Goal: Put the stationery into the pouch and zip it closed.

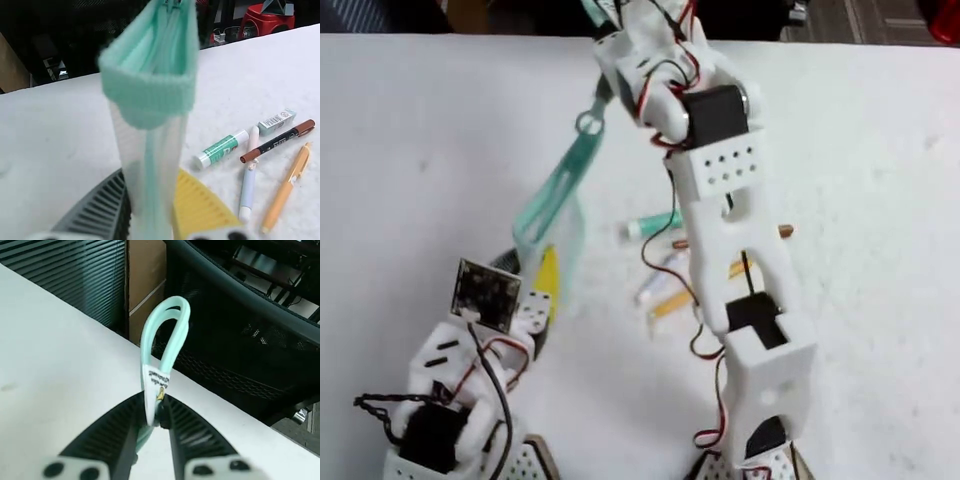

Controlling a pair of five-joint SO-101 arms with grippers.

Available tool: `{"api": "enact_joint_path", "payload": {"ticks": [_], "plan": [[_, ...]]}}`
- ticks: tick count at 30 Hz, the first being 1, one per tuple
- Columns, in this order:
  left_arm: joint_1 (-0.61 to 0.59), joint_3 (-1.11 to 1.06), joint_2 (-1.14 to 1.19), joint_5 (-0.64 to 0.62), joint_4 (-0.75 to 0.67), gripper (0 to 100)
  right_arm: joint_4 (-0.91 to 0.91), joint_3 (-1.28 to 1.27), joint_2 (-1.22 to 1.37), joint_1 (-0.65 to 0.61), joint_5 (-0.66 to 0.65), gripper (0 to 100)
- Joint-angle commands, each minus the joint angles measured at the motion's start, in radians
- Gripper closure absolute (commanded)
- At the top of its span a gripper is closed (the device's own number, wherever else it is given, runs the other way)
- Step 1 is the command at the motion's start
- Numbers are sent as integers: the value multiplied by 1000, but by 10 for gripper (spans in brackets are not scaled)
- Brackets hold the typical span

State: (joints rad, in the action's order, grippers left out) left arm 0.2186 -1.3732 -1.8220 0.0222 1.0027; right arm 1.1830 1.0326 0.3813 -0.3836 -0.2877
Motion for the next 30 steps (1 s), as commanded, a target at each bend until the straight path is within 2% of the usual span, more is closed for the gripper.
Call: {"api": "enact_joint_path", "payload": {"ticks": [1, 15, 18, 23, 30], "plan": [[12, -29, 8, 3, -18, 977, -58, 15, -7, 42, 8, 982], [12, -29, 8, 3, -18, 977, -77, 6, -5, 61, 8, 981], [12, -29, 8, 3, -18, 977, 16, 20, -21, 44, 6, 933], [12, -29, 8, 3, -18, 977, 223, 77, -81, 4, 8, 719], [12, -35, 8, 3, -40, 977, 435, 126, -173, -2, 6, 731]]}}
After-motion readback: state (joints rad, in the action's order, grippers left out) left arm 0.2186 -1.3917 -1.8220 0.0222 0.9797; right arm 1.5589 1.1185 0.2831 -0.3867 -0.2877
